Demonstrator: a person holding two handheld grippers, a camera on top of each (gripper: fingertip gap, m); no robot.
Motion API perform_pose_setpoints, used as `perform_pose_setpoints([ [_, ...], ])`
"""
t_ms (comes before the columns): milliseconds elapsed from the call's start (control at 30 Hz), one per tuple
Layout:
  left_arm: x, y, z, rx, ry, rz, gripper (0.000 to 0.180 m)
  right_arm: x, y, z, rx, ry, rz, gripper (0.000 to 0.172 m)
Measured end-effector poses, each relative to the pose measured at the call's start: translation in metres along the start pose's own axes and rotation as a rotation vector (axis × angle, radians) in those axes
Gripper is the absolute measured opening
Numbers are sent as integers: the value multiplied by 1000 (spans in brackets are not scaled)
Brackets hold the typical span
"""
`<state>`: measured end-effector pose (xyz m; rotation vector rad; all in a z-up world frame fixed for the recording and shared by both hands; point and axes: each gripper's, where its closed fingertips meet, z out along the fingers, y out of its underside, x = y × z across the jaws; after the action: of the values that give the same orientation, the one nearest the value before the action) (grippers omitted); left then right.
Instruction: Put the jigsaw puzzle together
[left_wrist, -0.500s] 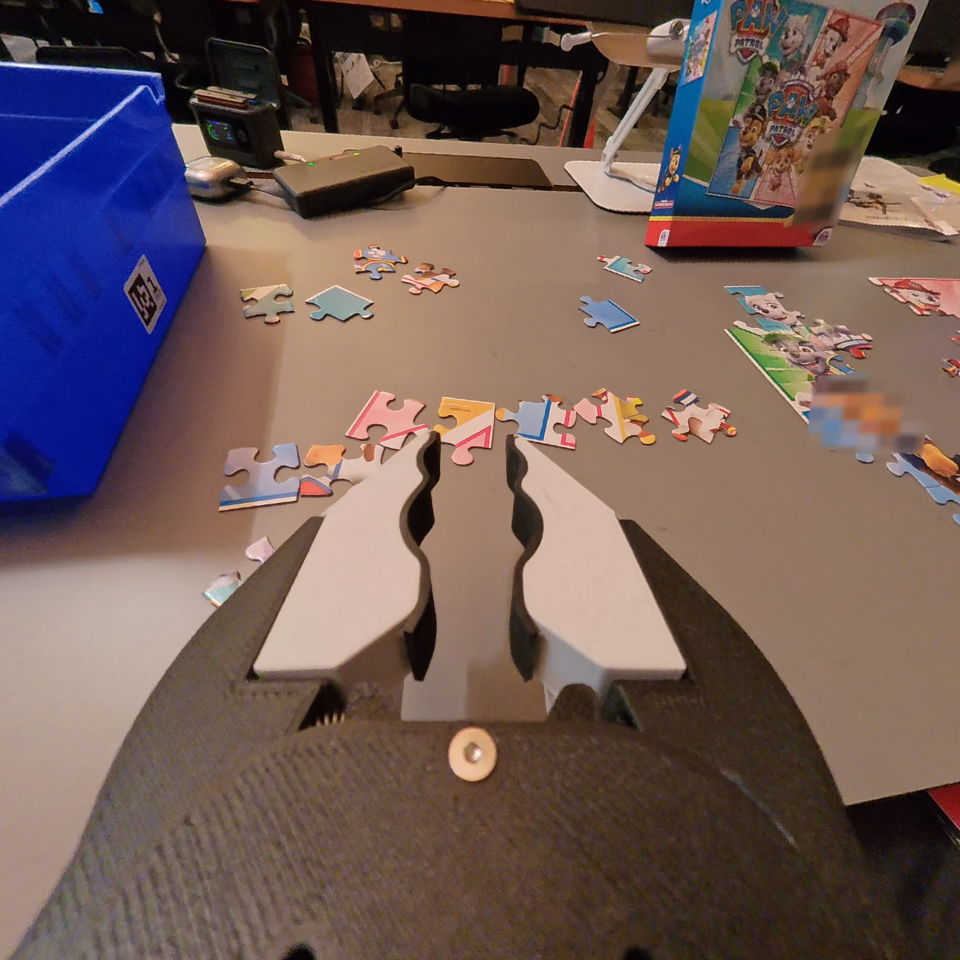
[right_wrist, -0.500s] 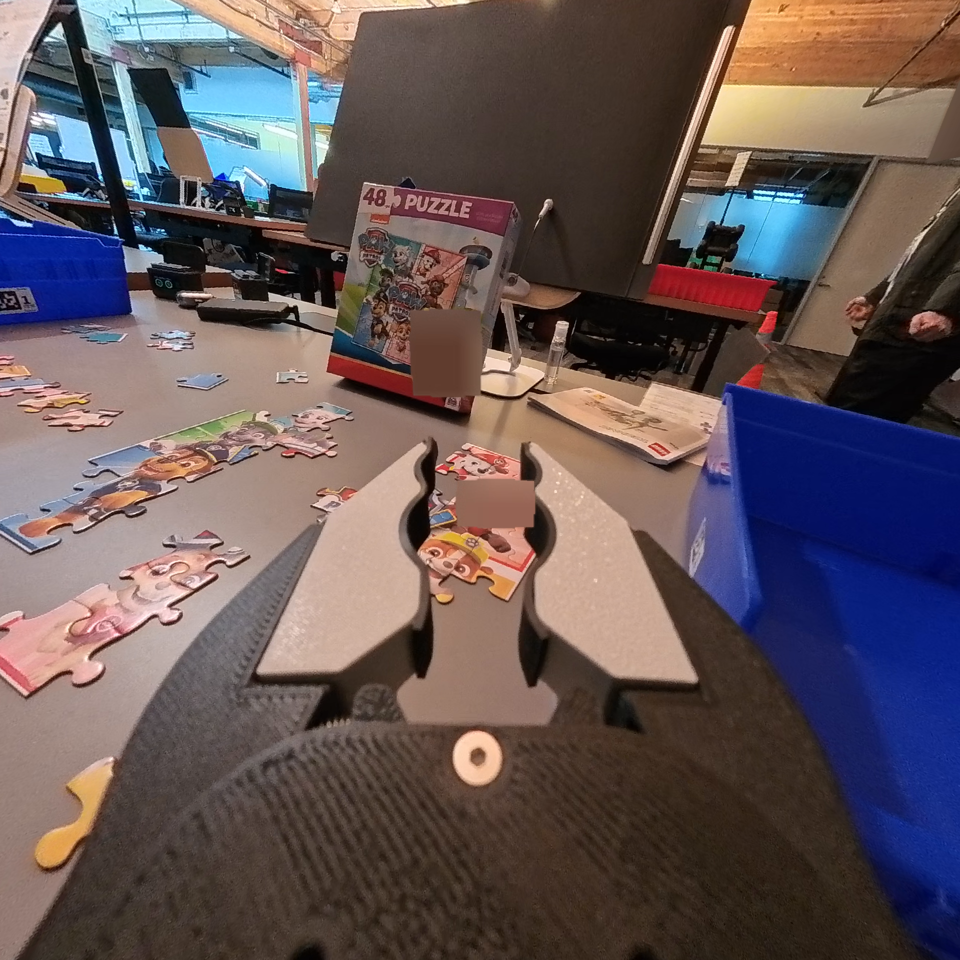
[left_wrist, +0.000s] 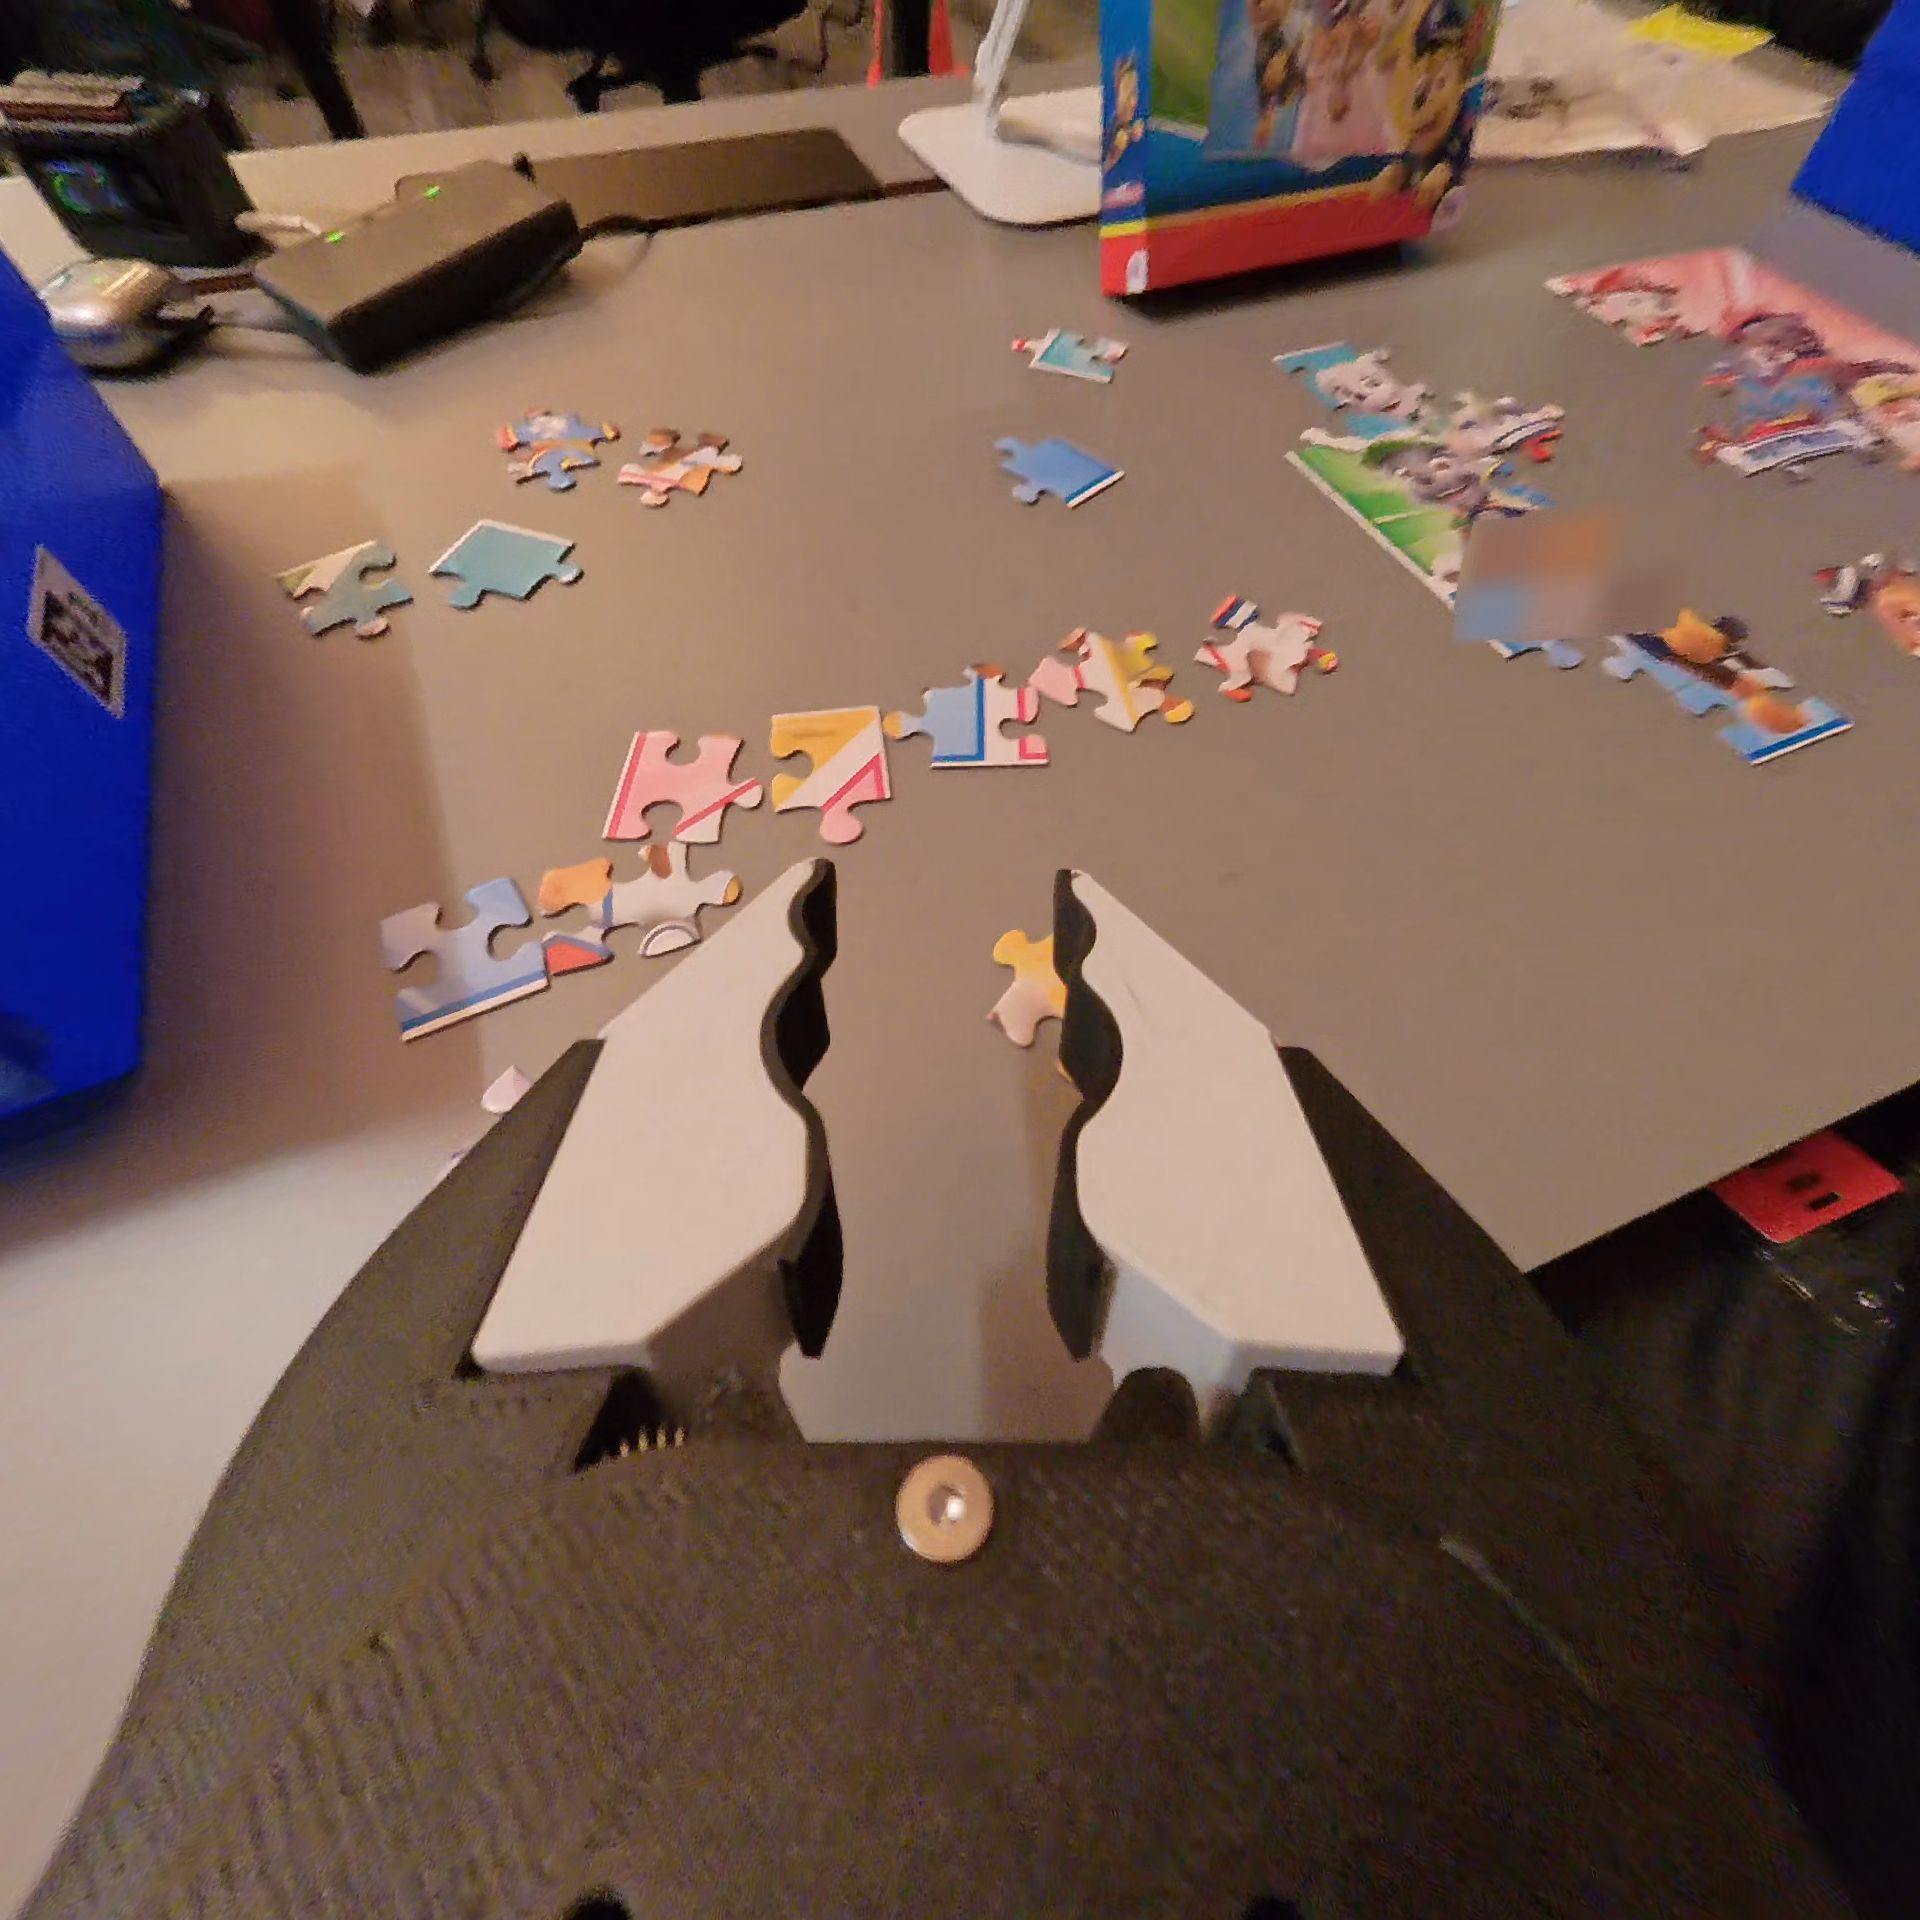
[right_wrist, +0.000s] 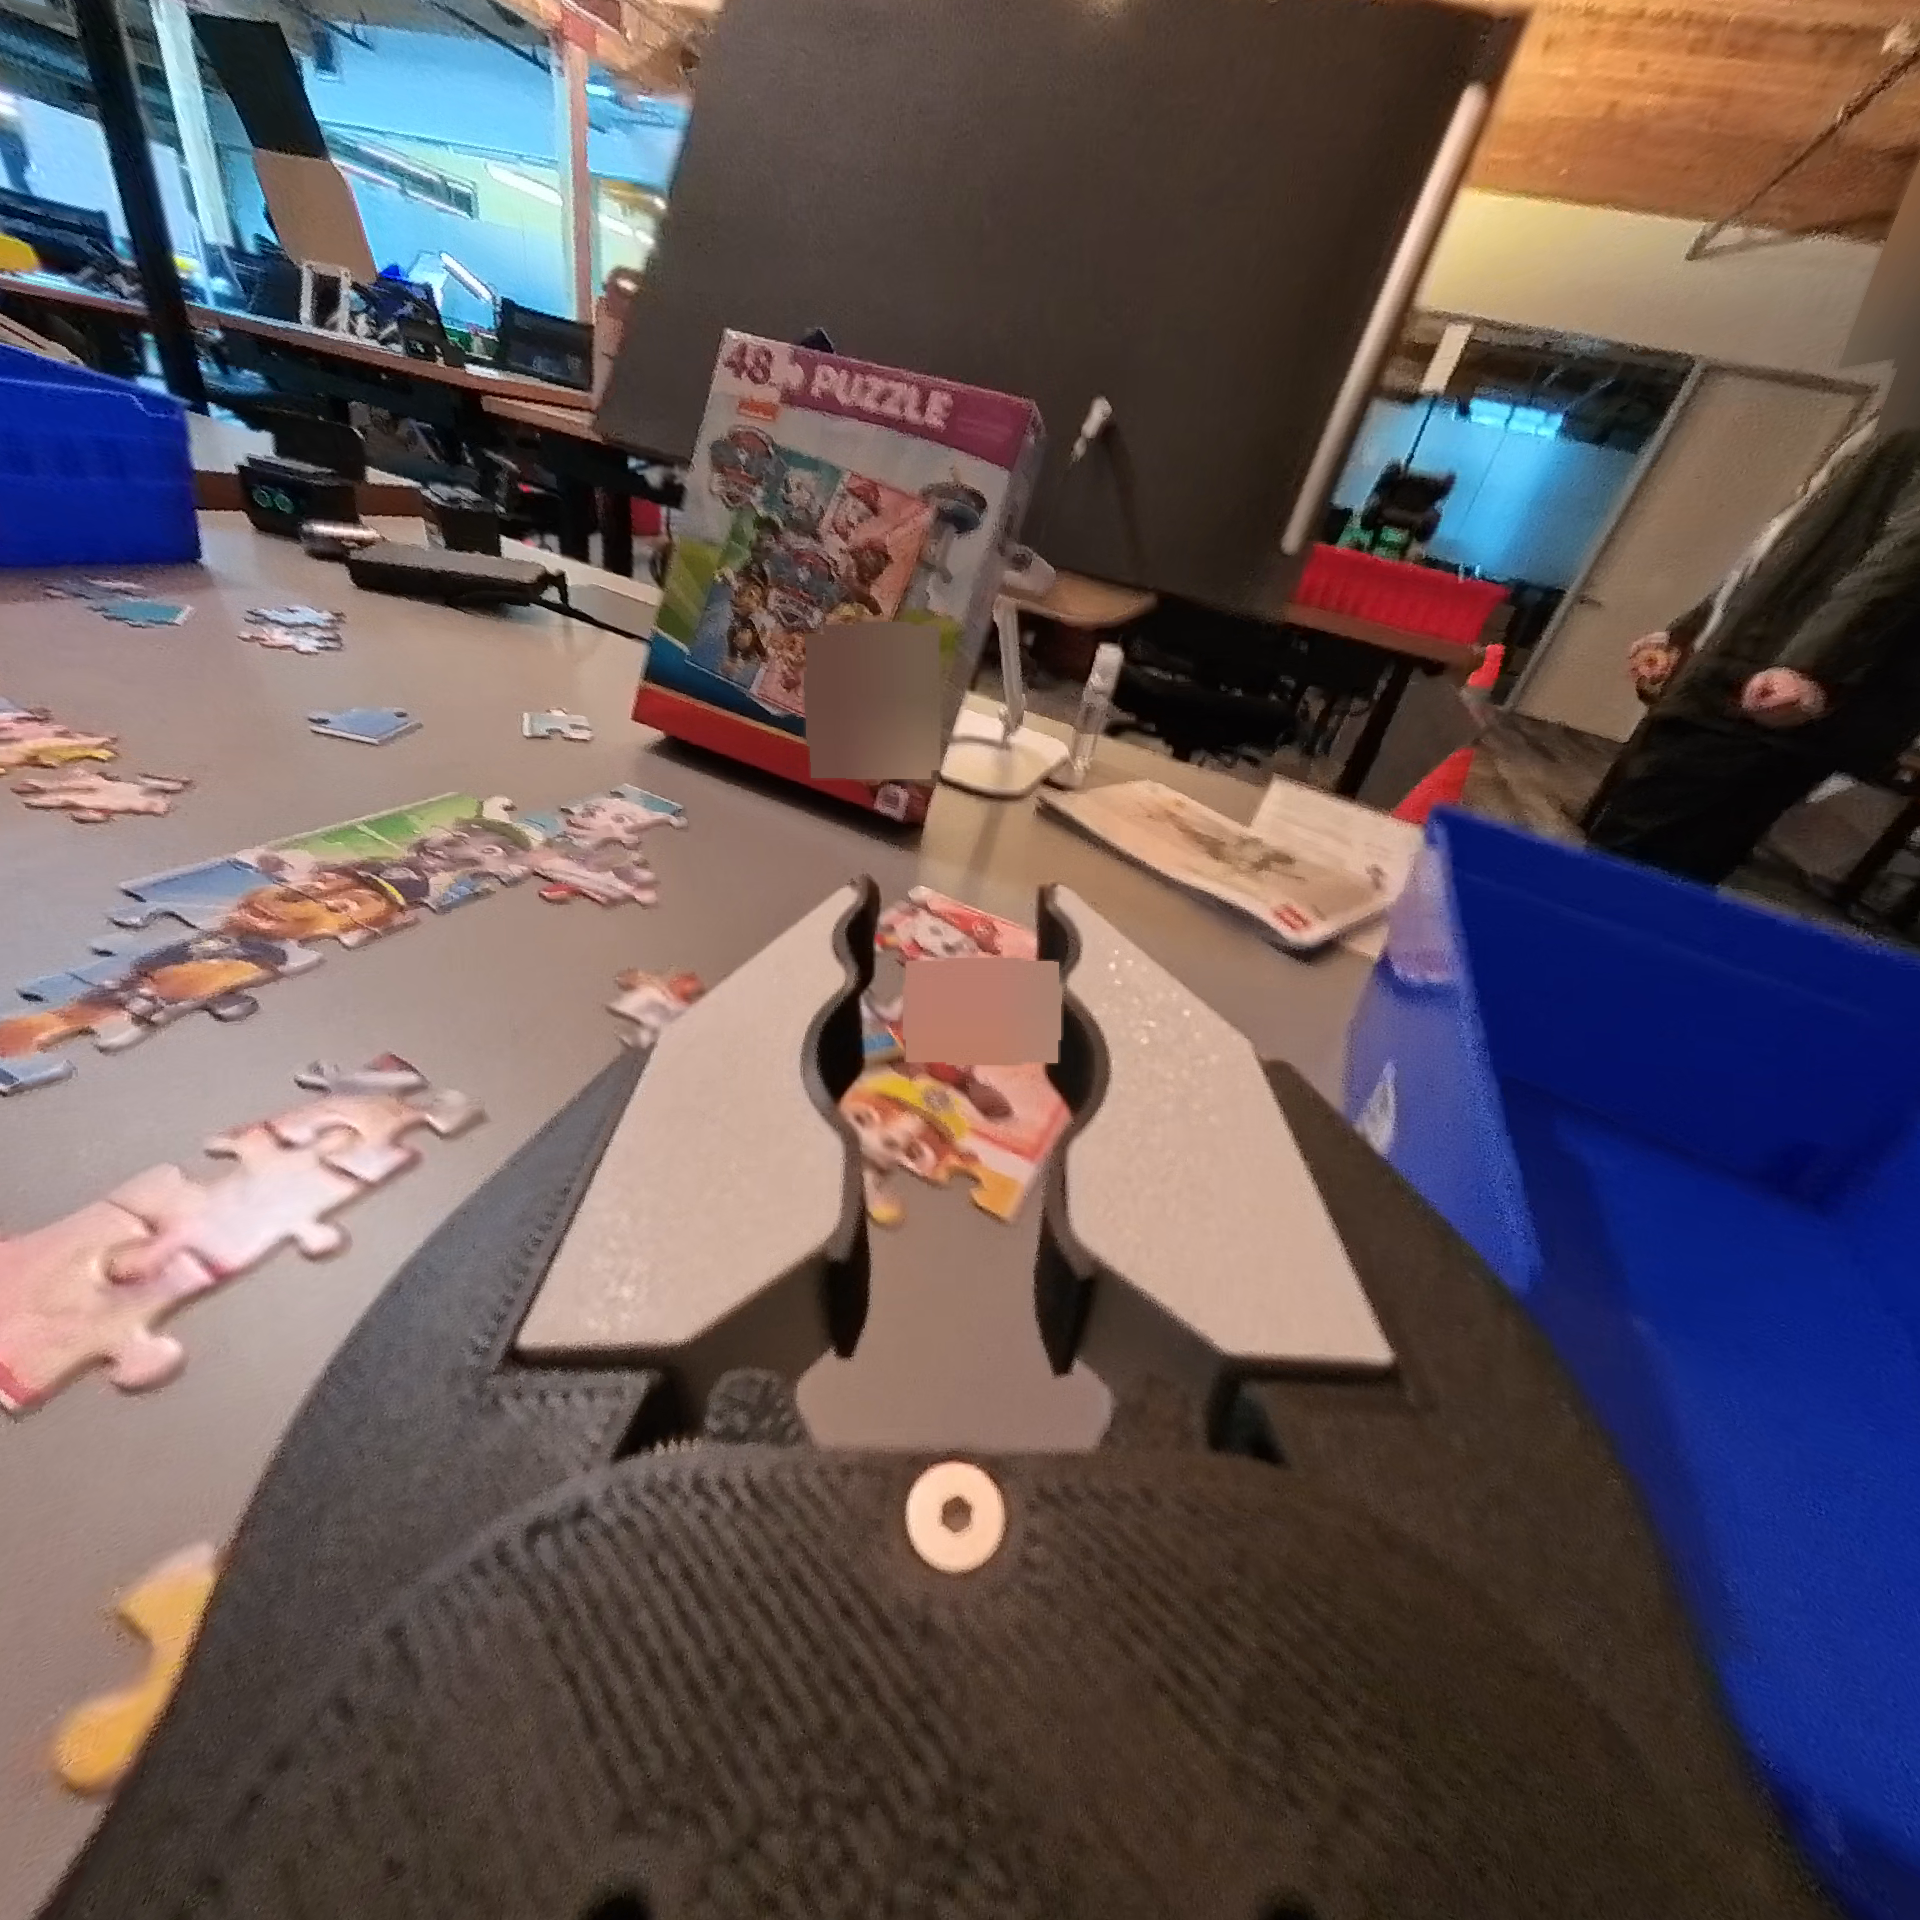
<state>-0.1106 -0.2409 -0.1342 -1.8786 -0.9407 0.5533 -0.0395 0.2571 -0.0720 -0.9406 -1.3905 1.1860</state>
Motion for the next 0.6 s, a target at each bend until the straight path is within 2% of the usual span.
perform_pose_setpoints([
  [133, -2, 5, 1, -17, 9, -34, 36, -99, -68, 36, 59, -265, -109, 33],
  [233, 15, 26, 1, -140, 120, 10, 33, -215, -97, 65, 96, -639, -43, 35],
  [333, 26, 37, 0, -203, 152, 91, 33, -319, -70, 90, -108, -987, -75, 41],
  [467, 33, 36, 2, -176, 204, 72, 40, -406, -36, 121, -255, -1169, -214, 41],
  [600, 27, 51, 7, -240, 180, 78, 44, -457, -3, 133, -429, -1290, -268, 43],
])
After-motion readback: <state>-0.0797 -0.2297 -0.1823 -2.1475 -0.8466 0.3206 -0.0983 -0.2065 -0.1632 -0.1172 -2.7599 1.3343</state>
